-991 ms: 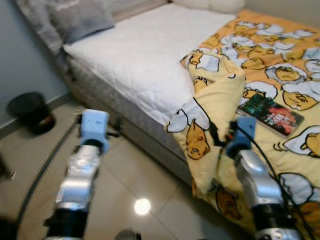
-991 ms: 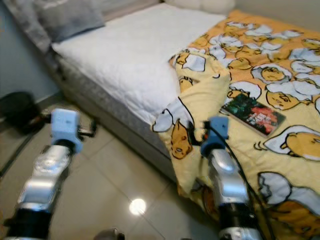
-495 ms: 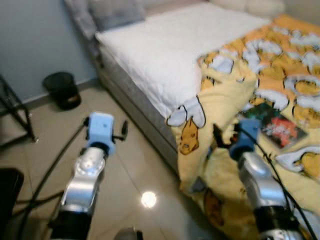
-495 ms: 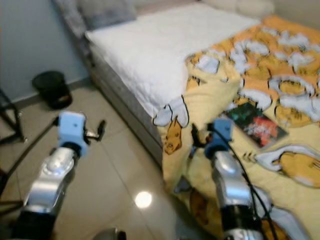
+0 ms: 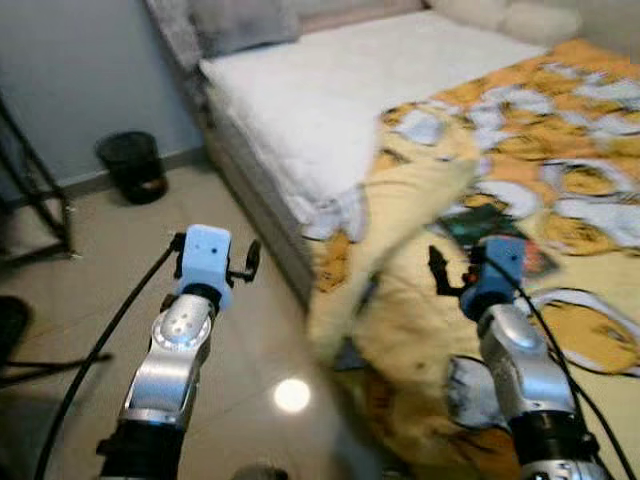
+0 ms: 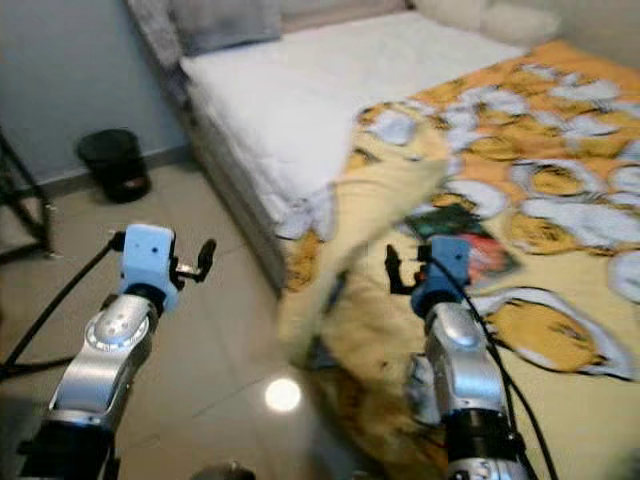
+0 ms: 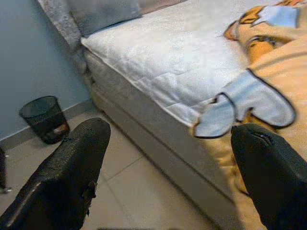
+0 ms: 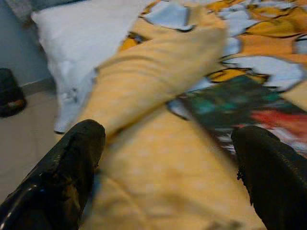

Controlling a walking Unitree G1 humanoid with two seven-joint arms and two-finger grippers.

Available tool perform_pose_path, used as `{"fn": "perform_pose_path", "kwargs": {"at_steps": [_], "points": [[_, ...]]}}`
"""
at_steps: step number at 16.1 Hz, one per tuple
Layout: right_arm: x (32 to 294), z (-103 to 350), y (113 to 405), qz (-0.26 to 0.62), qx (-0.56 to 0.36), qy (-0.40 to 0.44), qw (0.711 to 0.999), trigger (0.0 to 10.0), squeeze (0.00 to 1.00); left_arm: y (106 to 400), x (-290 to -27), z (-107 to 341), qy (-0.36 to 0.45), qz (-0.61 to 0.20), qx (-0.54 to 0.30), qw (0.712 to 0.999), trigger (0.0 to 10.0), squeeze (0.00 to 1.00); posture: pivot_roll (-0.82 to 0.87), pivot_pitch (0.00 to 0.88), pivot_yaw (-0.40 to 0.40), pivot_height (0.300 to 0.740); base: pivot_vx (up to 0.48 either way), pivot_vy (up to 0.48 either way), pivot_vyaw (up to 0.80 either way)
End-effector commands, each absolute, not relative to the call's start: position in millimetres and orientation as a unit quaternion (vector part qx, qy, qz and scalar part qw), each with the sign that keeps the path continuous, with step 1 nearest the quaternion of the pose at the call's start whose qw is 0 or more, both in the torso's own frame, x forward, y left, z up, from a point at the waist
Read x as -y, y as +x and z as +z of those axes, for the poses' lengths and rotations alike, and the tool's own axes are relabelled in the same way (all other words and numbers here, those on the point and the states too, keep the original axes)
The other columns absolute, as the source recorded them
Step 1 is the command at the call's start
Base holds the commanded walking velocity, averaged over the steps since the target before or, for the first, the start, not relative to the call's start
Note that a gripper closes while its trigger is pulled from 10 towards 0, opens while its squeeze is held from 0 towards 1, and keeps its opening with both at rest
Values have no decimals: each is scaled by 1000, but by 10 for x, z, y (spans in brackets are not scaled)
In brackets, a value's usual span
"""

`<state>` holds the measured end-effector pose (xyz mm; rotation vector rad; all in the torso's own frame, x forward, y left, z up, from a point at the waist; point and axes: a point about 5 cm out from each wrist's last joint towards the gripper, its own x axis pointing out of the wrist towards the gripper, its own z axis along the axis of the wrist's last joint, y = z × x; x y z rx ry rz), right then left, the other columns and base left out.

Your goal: Clean up the room

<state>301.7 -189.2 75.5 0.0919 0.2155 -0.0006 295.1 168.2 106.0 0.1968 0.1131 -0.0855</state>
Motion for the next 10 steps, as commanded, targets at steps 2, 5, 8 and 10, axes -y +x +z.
{"fn": "perform_pose_path", "kwargs": {"at_steps": [2, 5, 8, 10], "points": [[1817, 765, 3036, 10, -107, 46, 993, 10000, 1000, 2941, -1764, 1063, 107, -33, -58, 992, 10000, 1000, 4, 0, 36, 740, 0, -379, 0], [1818, 763, 3038, 6, -109, 49, 993, 10000, 1000, 2910, -1691, 1035, 106, -74, -63, 990, 10000, 1000, 8, 0, 34, 740, 0, 0, 0], [1814, 777, 3029, 5, -108, 51, 993, 10000, 1000, 2839, -1609, 1029, 128, -125, -61, 982, 10000, 1000, 12, 0, 32, 740, 0, 0, 0], [1820, 834, 3009, 4, -100, 58, 993, 10000, 1000, 2762, -1602, 1043, 140, -150, -58, 977, 10000, 1000, 15, 0, 31, 740, 0, 0, 0]]}}
